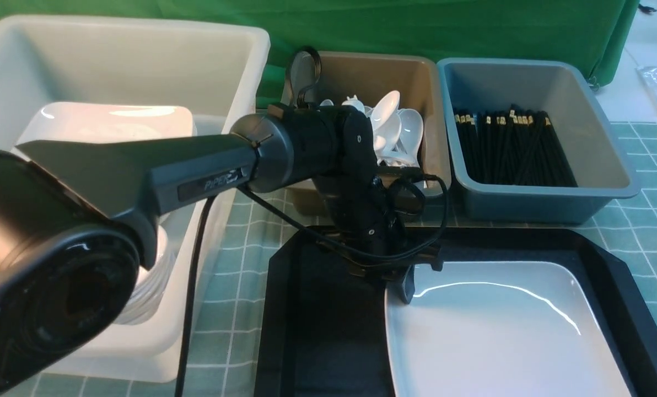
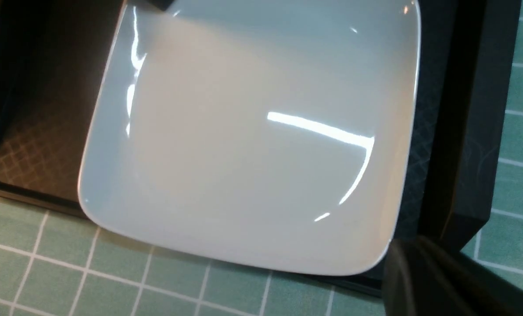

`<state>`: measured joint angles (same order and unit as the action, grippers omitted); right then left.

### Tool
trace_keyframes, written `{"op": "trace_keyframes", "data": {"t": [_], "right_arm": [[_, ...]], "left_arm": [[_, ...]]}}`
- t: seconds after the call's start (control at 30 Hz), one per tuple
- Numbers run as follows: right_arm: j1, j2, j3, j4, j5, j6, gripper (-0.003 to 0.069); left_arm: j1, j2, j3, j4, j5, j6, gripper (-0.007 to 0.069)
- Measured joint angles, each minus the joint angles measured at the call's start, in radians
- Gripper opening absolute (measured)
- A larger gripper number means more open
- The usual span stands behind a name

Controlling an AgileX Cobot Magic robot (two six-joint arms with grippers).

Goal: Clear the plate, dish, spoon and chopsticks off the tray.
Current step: Use the left arm to grab a plate from the dinner plate, then use the left arm to put the plate into the large storage box on the left

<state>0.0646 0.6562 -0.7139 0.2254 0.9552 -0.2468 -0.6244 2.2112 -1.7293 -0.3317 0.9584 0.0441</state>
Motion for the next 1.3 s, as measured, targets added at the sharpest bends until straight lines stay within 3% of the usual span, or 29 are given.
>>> {"op": "trace_keyframes", "data": {"t": [0.17,0.57,1.0,1.3], "right_arm": [[0.0,0.0,0.0,0.0,-0.006,-0.006,0.0026],[0.0,0.0,0.0,0.0,-0.009,-0.007,0.0034],[0.0,0.0,0.0,0.0,-0.022,-0.01,0.0045],[0.0,0.0,0.0,0.0,-0.024,-0.012,0.0053]], "left_arm": [[0.0,-0.009,0.0,-0.01,0.012,0.0,0.0145],[-0.003,-0.234,0.0,-0.002,0.056,0.032,0.002],[0.0,-0.368,0.001,0.011,0.075,0.035,0.0025],[0.058,-0.436,0.002,0.017,0.077,0.023,0.0025]]}}
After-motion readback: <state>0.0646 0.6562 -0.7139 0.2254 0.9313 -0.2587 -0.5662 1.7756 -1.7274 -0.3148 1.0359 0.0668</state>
